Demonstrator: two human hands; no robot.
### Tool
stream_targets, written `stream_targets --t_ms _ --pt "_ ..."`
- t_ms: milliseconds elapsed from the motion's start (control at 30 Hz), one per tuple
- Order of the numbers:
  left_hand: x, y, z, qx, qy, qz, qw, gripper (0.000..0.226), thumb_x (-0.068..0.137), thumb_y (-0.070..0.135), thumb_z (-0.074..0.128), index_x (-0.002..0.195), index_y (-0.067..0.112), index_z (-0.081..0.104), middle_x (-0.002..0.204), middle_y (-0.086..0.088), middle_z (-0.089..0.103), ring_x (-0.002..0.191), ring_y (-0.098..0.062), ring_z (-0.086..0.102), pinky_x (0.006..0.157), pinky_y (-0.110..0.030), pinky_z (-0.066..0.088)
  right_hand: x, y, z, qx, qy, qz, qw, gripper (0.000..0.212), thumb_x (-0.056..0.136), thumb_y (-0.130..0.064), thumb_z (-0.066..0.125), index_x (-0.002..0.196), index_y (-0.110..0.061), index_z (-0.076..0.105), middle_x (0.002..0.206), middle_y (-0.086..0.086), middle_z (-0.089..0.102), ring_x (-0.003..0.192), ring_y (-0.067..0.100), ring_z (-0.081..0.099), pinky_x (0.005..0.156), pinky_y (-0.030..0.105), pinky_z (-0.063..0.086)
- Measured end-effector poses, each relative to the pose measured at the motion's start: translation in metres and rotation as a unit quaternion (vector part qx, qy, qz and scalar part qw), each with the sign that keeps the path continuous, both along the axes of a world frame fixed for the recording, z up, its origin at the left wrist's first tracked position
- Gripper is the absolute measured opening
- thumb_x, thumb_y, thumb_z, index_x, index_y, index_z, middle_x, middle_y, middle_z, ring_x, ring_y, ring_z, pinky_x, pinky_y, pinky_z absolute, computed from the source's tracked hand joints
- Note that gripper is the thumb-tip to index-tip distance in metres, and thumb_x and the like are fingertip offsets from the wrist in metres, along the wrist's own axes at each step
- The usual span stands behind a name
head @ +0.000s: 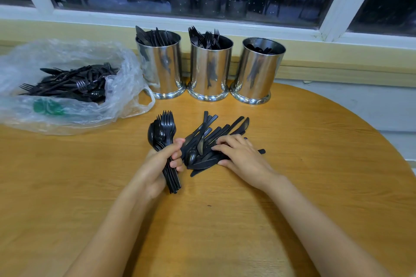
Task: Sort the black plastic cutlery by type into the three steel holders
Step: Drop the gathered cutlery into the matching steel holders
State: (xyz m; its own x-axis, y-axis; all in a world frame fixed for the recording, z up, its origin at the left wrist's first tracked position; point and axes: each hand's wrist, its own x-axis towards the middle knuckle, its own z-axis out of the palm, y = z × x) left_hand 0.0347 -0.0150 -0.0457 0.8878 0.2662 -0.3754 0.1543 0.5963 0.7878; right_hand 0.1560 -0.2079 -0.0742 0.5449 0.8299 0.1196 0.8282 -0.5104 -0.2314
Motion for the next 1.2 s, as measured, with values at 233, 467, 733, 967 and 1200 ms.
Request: stream_targets --t_ms 233,467,733,967,1200 --pt "-0.003 0.003 0.000 -0.003 0.005 0.003 1.000 0.032 0.077 0.021 0.067 0.106 0.009 0.063 0.056 0.005 0.039 0.043 -0.005 0.036 0.042 -0.019 0.040 0.007 0.008 0.004 -0.062 -0.009 -0.035 0.997 0.062 0.093 -0.052 0.049 0.149 -0.028 0.034 0.140 -0.009 0.041 0.126 0.014 0.032 0.105 0.030 0.030" --pt "-0.001 0.002 -0.001 -0.011 0.008 0.006 1.000 0.013 0.091 0.016 0.060 0.102 0.009 0.062 0.054 0.006 0.038 0.041 -0.005 0.036 0.042 -0.019 0.038 0.011 0.002 0.010 -0.075 -0.019 -0.056 0.995 0.063 0.088 -0.063 0.047 0.142 -0.031 0.043 0.135 -0.011 0.045 0.122 0.013 0.032 0.100 0.028 0.029" --pt "0.001 0.002 -0.005 -0.031 0.010 0.009 0.999 0.021 0.083 0.017 0.064 0.102 0.010 0.063 0.054 0.006 0.040 0.041 -0.004 0.037 0.041 -0.019 0.039 -0.005 0.000 0.016 -0.053 0.004 -0.026 0.998 0.045 0.096 -0.040 0.052 0.138 -0.023 0.050 0.127 -0.007 0.051 0.119 0.012 0.035 0.102 0.026 0.032" --pt "0.001 0.004 -0.007 -0.036 0.011 0.007 0.999 0.025 0.077 0.019 0.066 0.101 0.011 0.063 0.054 0.006 0.042 0.042 -0.004 0.039 0.042 -0.019 0.040 -0.003 0.006 0.021 -0.109 0.010 -0.044 0.993 0.040 0.090 -0.002 0.050 0.127 -0.016 0.047 0.120 0.000 0.050 0.109 0.016 0.037 0.096 0.026 0.031" --pt "-0.001 0.005 -0.006 -0.035 0.009 0.011 0.999 0.026 0.077 0.019 0.067 0.101 0.011 0.062 0.054 0.006 0.042 0.042 -0.005 0.038 0.041 -0.019 0.040 0.002 0.013 0.026 -0.189 0.061 -0.057 0.978 0.029 0.090 -0.014 0.061 0.116 -0.013 0.047 0.114 0.003 0.046 0.108 0.020 0.041 0.099 0.034 0.034"
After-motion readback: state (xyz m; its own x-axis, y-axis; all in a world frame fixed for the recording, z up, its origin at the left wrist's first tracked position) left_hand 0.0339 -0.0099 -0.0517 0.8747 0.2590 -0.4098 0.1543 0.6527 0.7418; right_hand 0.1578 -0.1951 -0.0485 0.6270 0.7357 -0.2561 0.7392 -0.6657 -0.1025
